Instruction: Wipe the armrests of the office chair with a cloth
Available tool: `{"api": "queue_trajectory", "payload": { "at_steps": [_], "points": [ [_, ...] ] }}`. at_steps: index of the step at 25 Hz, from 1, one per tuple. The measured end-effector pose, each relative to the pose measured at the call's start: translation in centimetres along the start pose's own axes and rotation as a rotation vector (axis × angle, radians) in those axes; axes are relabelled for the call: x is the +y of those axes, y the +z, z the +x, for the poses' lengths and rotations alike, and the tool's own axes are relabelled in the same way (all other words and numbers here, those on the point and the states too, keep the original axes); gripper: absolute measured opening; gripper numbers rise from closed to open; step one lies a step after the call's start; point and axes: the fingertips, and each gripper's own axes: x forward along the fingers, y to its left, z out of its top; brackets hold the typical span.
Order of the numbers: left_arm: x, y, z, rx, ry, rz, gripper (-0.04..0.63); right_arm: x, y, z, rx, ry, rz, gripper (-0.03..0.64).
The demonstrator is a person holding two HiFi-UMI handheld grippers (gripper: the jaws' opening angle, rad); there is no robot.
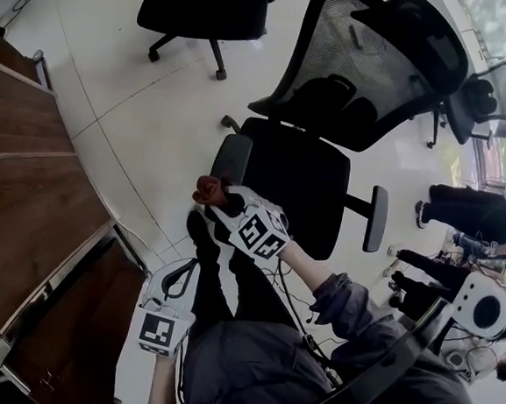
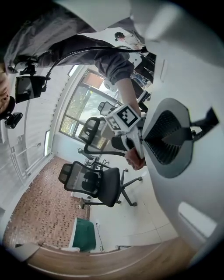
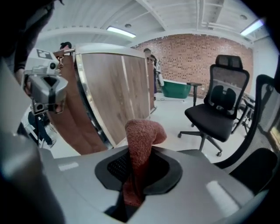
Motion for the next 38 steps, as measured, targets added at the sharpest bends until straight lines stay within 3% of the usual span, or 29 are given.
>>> {"api": "queue_trajectory", "payload": {
  "at_steps": [5, 9, 13, 20, 24, 27, 32, 36, 38],
  "points": [
    [0.0, 0.4, 0.4, -0.004, -0.006, 0.012, 0.015, 7.7, -0.5, -1.8, -0.004, 0.134, 0.024, 0.055],
    [-0.4, 0.7, 0.9, 0.002, -0.031, 0.020, 0.015, 9.0, -1.2, -2.6, -0.002, 0.168, 0.027, 0.055],
    [-0.2, 0.9, 1.0, 0.008, -0.036, 0.023, 0.015, 3.1, -1.3, -1.4, -0.010, 0.081, 0.038, 0.055],
    [0.3, 0.5, 1.1, 0.023, -0.034, 0.019, 0.015, -14.4, -2.2, 0.9, 0.019, -0.194, 0.167, 0.055],
    [0.4, 0.1, 1.0, 0.031, -0.044, 0.015, 0.015, -18.4, -3.2, 0.4, 0.033, -0.284, 0.237, 0.055],
    [0.5, 0.0, 1.3, 0.039, -0.060, 0.016, 0.015, -15.5, -2.4, -0.5, 0.010, -0.256, 0.206, 0.055],
    [-0.1, 0.2, 2.3, 0.056, -0.114, 0.038, 0.015, -3.3, -1.6, -1.4, -0.008, -0.072, 0.120, 0.055],
    [-0.5, 0.7, 2.9, 0.065, -0.145, 0.062, 0.015, 4.6, -2.5, -2.8, -0.032, 0.037, 0.190, 0.055],
    [-0.8, 0.7, 3.2, 0.074, -0.160, 0.072, 0.015, 6.0, -3.4, -3.5, -0.046, 0.038, 0.249, 0.055]
  ]
}}
